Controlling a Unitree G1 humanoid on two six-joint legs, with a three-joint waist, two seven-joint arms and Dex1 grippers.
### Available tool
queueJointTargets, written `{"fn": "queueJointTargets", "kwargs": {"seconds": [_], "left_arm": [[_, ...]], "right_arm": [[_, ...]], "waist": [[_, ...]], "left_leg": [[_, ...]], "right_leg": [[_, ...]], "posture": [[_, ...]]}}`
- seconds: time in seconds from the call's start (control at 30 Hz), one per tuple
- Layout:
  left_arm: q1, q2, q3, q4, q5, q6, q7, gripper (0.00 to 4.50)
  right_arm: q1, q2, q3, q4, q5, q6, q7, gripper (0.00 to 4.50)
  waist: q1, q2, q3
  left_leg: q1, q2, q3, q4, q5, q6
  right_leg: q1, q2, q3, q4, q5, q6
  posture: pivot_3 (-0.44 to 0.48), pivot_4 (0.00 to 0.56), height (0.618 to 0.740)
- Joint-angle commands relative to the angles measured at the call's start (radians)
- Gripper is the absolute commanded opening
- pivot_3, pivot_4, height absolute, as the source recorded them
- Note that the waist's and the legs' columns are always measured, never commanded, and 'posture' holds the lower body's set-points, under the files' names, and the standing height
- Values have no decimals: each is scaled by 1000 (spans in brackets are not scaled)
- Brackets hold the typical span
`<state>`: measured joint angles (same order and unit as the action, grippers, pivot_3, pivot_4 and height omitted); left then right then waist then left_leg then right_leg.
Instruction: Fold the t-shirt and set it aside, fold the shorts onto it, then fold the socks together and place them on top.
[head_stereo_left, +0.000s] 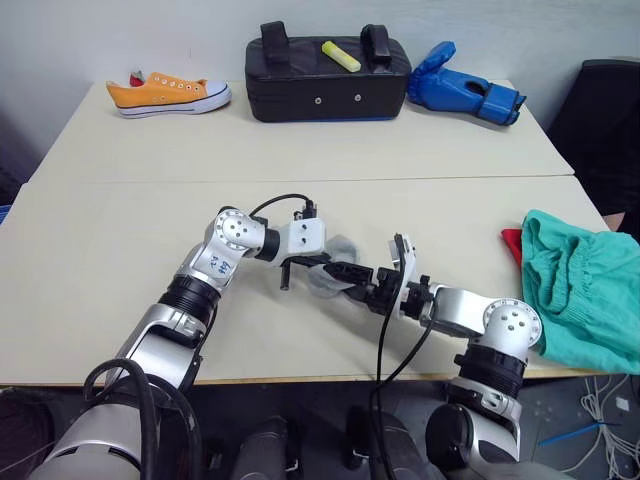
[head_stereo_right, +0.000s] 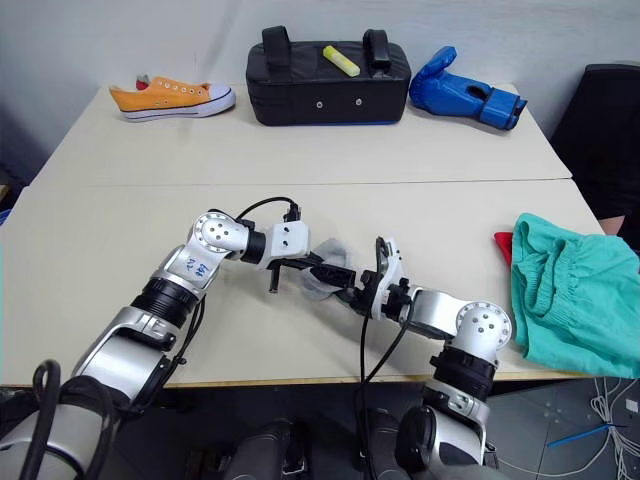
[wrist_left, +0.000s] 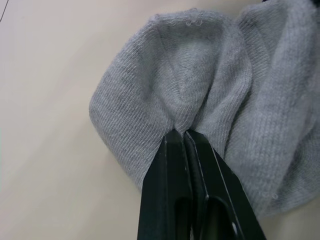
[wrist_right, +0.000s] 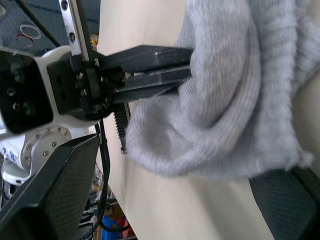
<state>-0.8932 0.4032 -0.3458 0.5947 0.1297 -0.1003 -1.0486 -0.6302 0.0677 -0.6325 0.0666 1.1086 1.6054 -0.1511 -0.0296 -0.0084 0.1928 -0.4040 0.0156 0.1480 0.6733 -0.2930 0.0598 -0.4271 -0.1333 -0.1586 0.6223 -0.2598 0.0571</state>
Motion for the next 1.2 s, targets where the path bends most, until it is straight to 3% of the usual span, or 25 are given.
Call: {"fn": "queueJointTargets", "kwargs": {"seconds": [0.03,0.13,0.43,0.5,0.63,0.73,0.8,0.93,1.07,1.13,1.2], "left_arm": [[36,8,-8,-38,14,11,-2,0],[44,10,-4,-46,16,20,5,0],[49,23,41,-52,-21,68,3,0],[53,30,63,-72,-53,107,-19,0],[60,46,153,-194,-218,333,-111,0],[51,98,232,-320,-397,562,-224,561],[40,135,273,-387,-502,687,-282,1196],[2,222,317,-516,-710,968,-384,2522],[-11,206,342,-577,-808,1041,-366,3789],[-13,184,355,-592,-838,1060,-334,4474],[7,166,345,-620,-842,1046,-311,4500]], "right_arm": [[-13,-11,-30,64,-75,-57,-74,4468],[-20,-19,-25,68,-81,-85,-81,3806],[17,-65,42,-14,-63,-114,12,567],[54,-105,101,-74,-64,-141,90,132],[161,-230,248,-241,-92,-215,244,98],[224,-296,241,-402,-8,-201,281,98],[255,-336,199,-485,84,-187,281,98],[366,-548,35,-555,438,-256,185,98],[574,-820,-183,-447,763,-421,39,98],[661,-905,-271,-375,816,-471,6,98],[736,-973,-355,-285,747,-475,32,98]], "waist": [[1,0,0],[1,0,0],[0,0,0],[2,0,0],[4,0,0],[1,0,1],[-2,2,2],[5,2,4],[30,4,6],[36,2,7],[40,1,7]], "left_leg": [[0,0,0,0,0,0],[0,0,0,-1,1,0],[0,-1,0,-7,2,0],[0,-1,0,-7,2,0],[-2,-2,0,-7,2,1],[-4,-2,0,-7,1,1],[-4,-2,0,-8,2,0],[-3,-1,0,-9,3,-1],[-2,-3,-1,-9,2,0],[-3,-3,-1,-9,2,0],[-2,-3,-1,-9,2,1]], "right_leg": [[0,0,0,0,0,0],[0,0,0,0,0,0],[-1,1,0,0,0,0],[0,1,0,-1,0,0],[-1,1,-1,-3,0,1],[-2,1,-1,-4,0,2],[-3,2,-1,-4,0,2],[-2,3,-1,-4,0,2],[0,2,0,-12,0,3],[1,2,0,-13,1,4],[2,2,1,-13,1,5]], "posture": [[0,150,740],[0,150,740],[0,150,740],[0,150,740],[0,150,740],[0,150,740],[0,150,740],[0,150,740],[0,150,740],[0,150,740],[0,150,740]]}}
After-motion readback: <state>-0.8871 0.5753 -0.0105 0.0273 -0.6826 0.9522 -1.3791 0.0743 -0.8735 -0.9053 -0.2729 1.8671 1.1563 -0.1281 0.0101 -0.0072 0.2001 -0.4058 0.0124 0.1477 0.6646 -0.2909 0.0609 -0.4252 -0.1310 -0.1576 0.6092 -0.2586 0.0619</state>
